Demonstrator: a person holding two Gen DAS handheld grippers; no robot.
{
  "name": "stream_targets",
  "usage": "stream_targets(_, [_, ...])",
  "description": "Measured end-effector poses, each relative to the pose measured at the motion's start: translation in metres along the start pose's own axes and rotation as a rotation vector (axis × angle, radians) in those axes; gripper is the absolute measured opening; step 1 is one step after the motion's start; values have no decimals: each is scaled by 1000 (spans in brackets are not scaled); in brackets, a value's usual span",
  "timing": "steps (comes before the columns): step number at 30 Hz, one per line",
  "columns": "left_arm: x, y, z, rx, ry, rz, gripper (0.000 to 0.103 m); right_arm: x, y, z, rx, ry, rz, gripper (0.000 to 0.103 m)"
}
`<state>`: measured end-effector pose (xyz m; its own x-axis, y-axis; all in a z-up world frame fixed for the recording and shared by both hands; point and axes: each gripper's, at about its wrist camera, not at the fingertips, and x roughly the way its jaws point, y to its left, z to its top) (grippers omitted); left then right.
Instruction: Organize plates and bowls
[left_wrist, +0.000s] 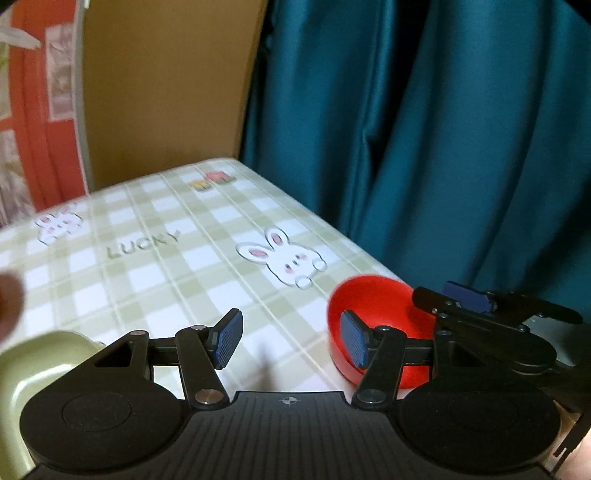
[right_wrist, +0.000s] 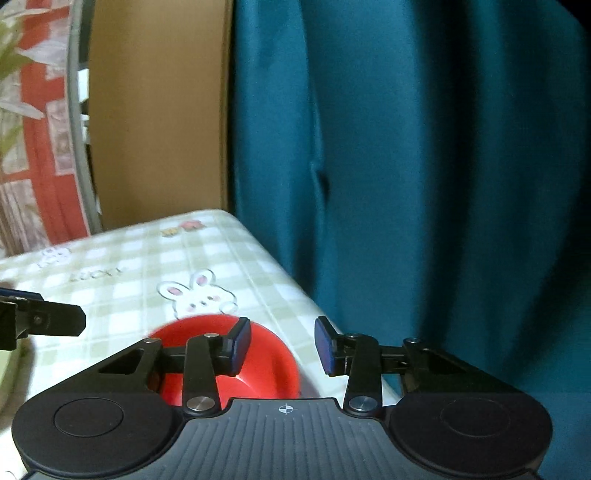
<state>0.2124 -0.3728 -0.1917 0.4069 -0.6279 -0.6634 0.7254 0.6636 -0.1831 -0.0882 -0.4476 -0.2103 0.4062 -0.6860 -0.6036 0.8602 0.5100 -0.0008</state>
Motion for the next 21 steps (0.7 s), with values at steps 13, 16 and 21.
stream_targets(13, [26, 2, -16, -63, 73, -56, 61, 7, -7, -17, 63, 84, 35, 13])
stream_targets(16, [32, 4, -16, -75, 80, -66, 57, 8, -4, -16, 58, 87, 49, 7])
stream_targets(21, [28, 7, -20, -62, 90, -52, 22, 6, 7, -15, 53, 99, 91, 7])
